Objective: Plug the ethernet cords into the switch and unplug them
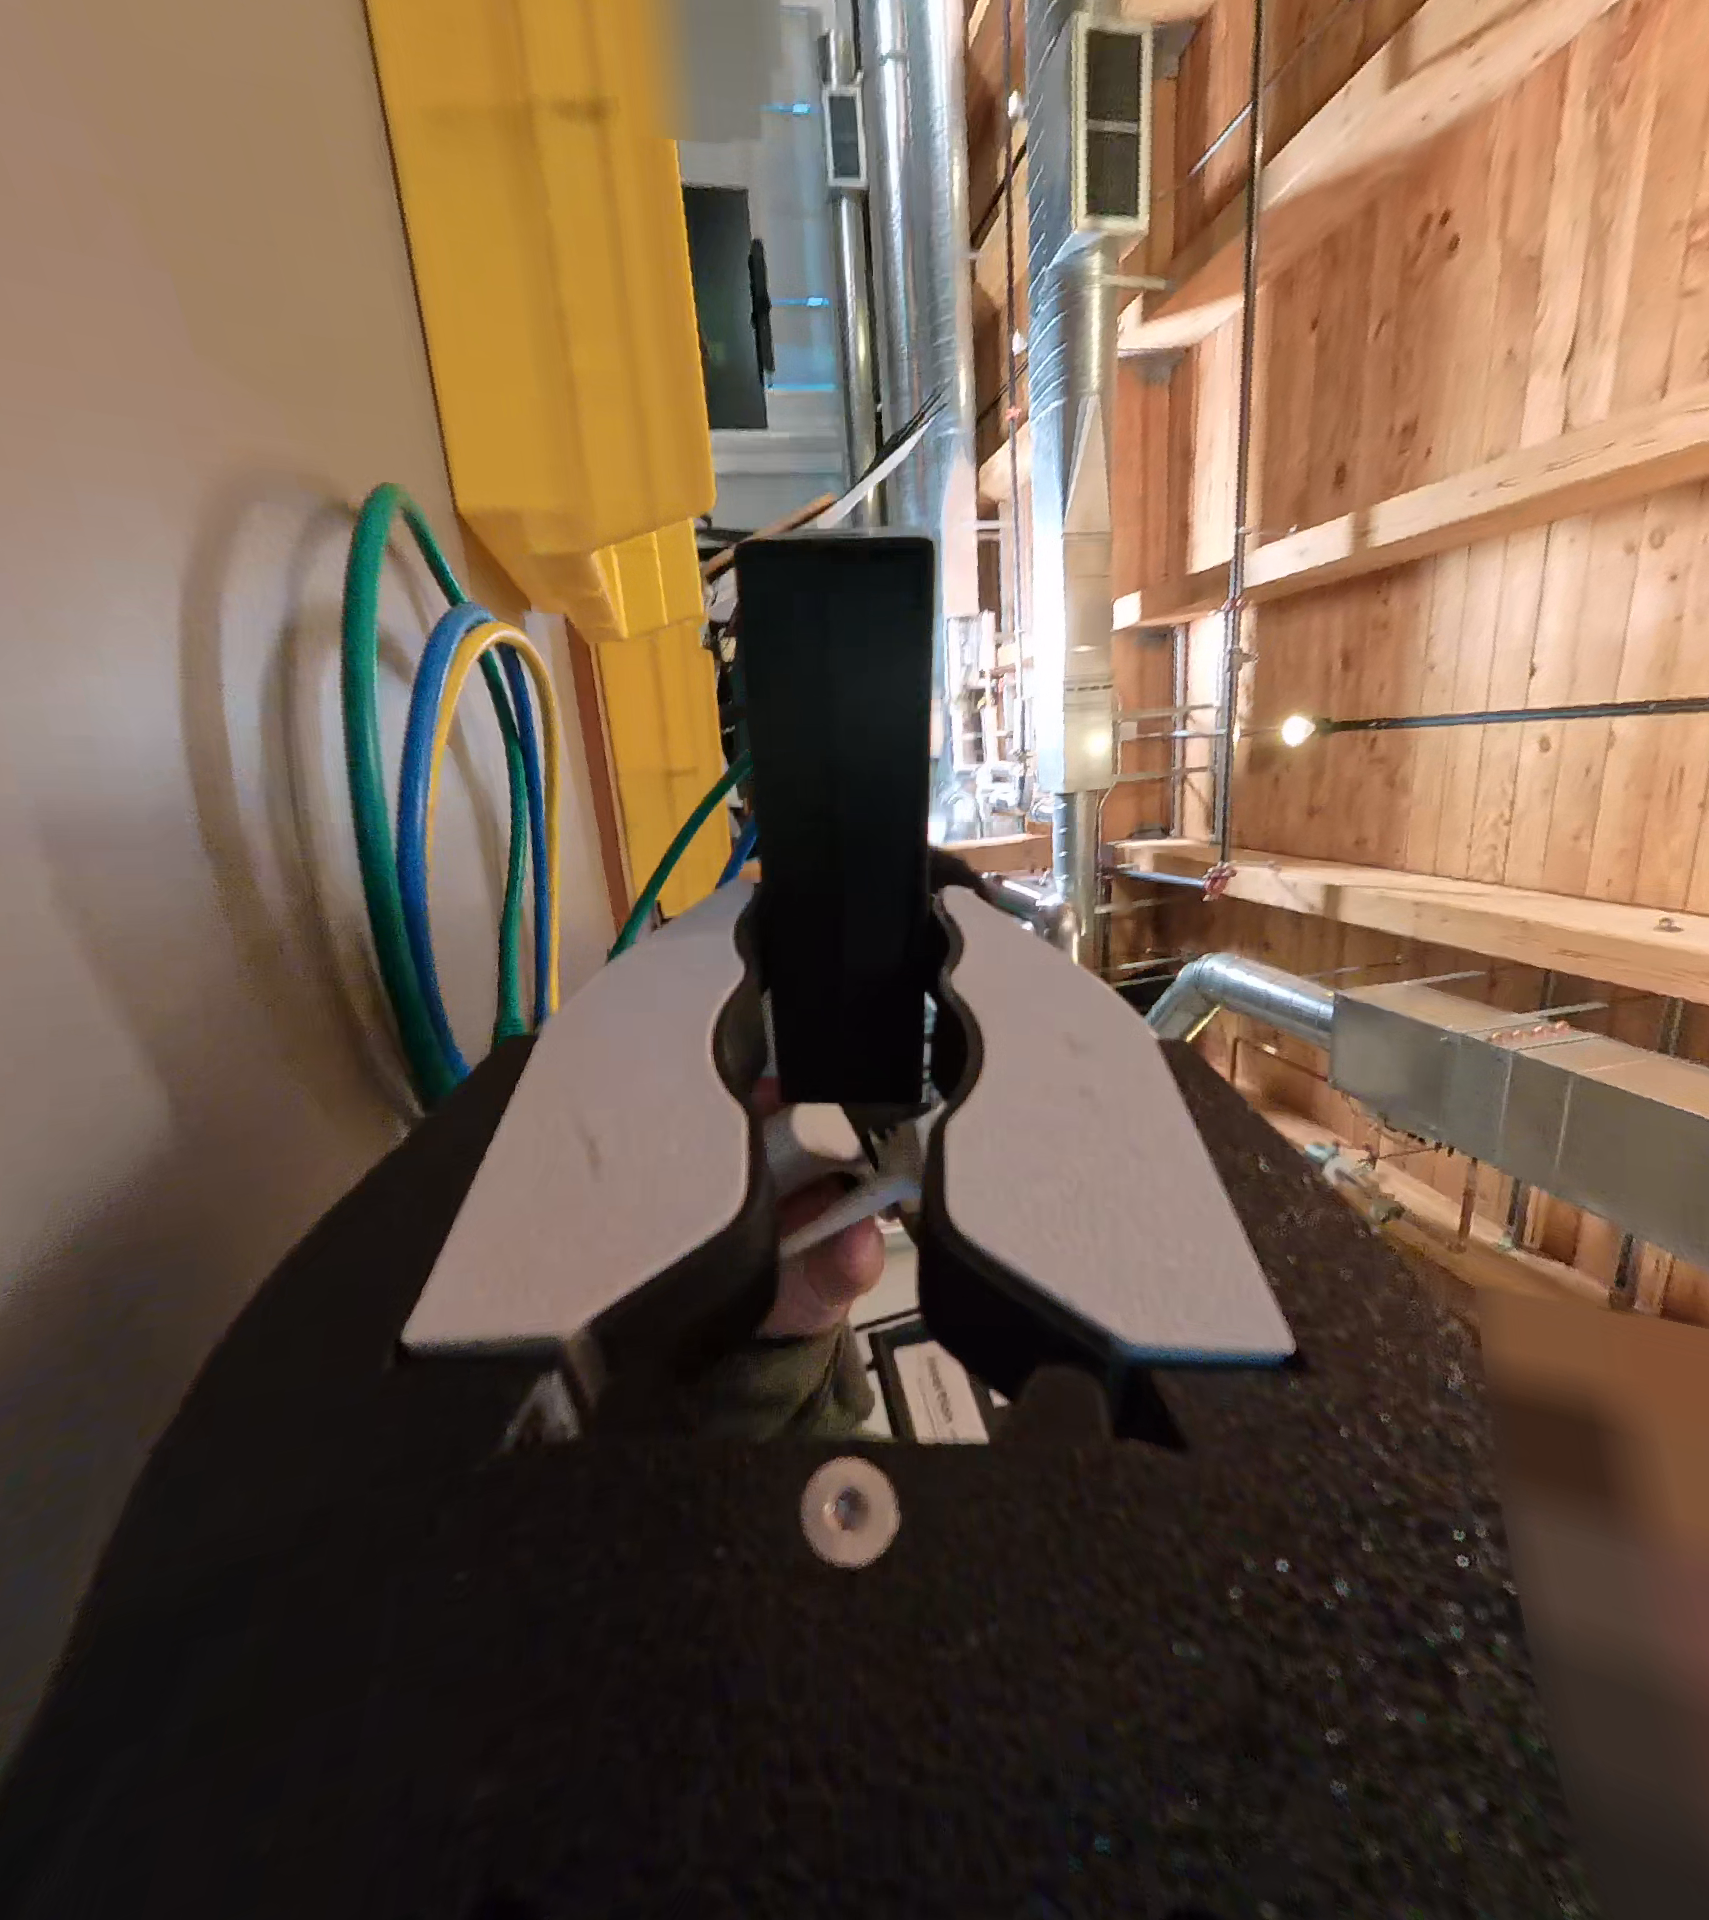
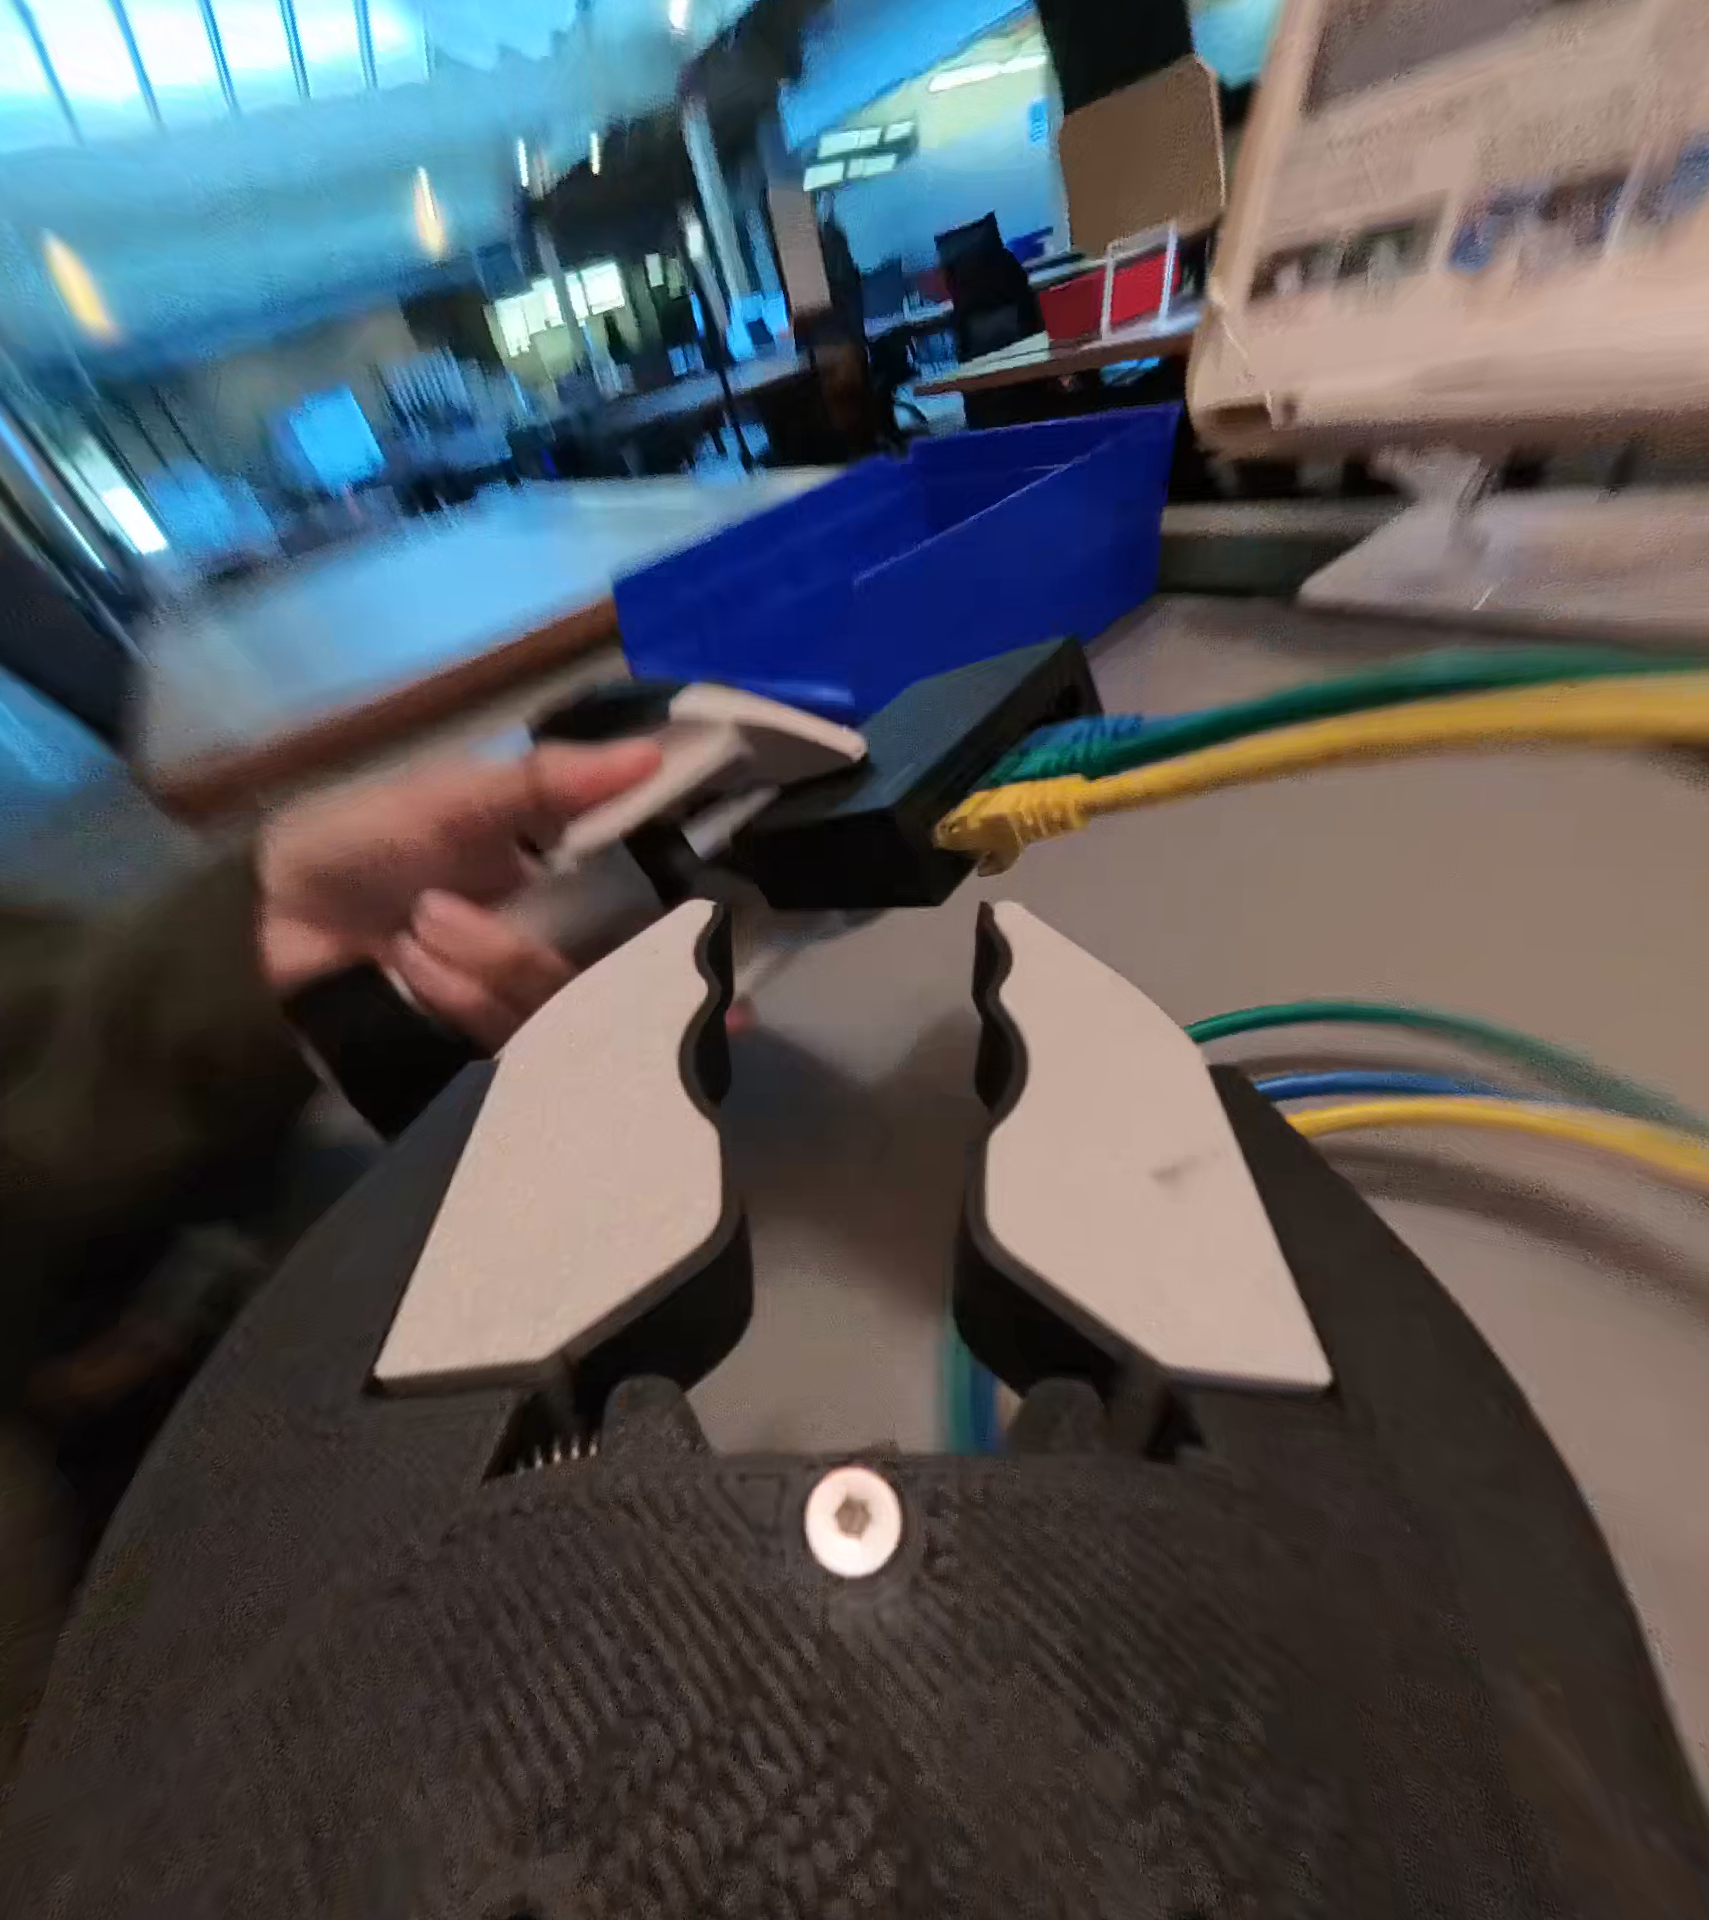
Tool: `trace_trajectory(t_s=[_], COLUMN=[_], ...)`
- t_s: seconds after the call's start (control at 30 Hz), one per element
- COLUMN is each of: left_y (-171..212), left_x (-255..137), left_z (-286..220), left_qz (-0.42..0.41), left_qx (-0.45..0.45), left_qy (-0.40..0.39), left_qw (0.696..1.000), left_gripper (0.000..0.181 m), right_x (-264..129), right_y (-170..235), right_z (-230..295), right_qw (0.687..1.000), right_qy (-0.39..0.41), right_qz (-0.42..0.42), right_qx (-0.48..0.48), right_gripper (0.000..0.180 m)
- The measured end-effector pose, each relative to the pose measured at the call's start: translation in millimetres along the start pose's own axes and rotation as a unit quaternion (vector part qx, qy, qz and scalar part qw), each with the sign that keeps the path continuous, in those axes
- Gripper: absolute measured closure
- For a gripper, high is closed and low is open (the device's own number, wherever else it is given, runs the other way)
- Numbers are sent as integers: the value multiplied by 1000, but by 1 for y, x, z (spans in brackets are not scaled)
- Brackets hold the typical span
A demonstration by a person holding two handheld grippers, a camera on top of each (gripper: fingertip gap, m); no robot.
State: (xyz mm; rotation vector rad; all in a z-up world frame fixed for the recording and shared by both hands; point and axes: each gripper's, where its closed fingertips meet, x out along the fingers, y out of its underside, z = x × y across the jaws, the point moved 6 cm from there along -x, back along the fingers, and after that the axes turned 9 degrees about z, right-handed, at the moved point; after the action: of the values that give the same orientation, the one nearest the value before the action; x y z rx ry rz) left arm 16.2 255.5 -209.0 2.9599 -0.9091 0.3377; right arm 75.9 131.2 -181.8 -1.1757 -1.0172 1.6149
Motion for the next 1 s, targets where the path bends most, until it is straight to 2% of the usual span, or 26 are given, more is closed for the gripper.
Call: trace_trajectory(t_s=[0.07, 0.17, 0.27, 0.37, 0.4, 0.43, 0.6, 0.67, 0.77, 1.0], left_y=[-2, -2, 1, 3, 2, 3, 4, 6, 8, 10], left_x=[-4, -6, -4, -6, -7, -8, -10, -9, -8, -9], left_z=[-2, -4, -3, 0, 1, 2, 1, -1, -6, -13], left_qz=[7, 22, 37, 47, 49, 53, 74, 85, 97, 116], left_qx=[5, 4, -1, -3, -5, -6, -1, 7, 15, 20], left_qy=[-9, -5, 0, -6, -8, -8, -5, -9, -9, 3], left_qw=[1000, 1000, 999, 999, 999, 999, 997, 996, 995, 993], left_gripper=[154, 154, 154, 153, 153, 153, 153, 153, 154, 153], right_x=[-8, -10, 0, 12, 16, 21, 27, 26, 24, 24], right_y=[-2, -3, 2, 7, 8, 11, 10, 8, 4, -5], right_z=[0, -2, -2, 2, 1, -1, 0, 3, 5, 6], right_qw=[978, 886, 802, 686, 659, 647, 626, 612, 581, 571], right_qy=[94, 211, 263, 302, 315, 316, 289, 273, 276, 294], right_qz=[29, 49, 27, 33, 41, 57, 69, 70, 71, 52], right_qx=[-186, -410, -536, -662, -682, -691, -721, -739, -762, -764], right_gripper=[126, 125, 134, 152, 151, 150, 149, 161, 164, 158])
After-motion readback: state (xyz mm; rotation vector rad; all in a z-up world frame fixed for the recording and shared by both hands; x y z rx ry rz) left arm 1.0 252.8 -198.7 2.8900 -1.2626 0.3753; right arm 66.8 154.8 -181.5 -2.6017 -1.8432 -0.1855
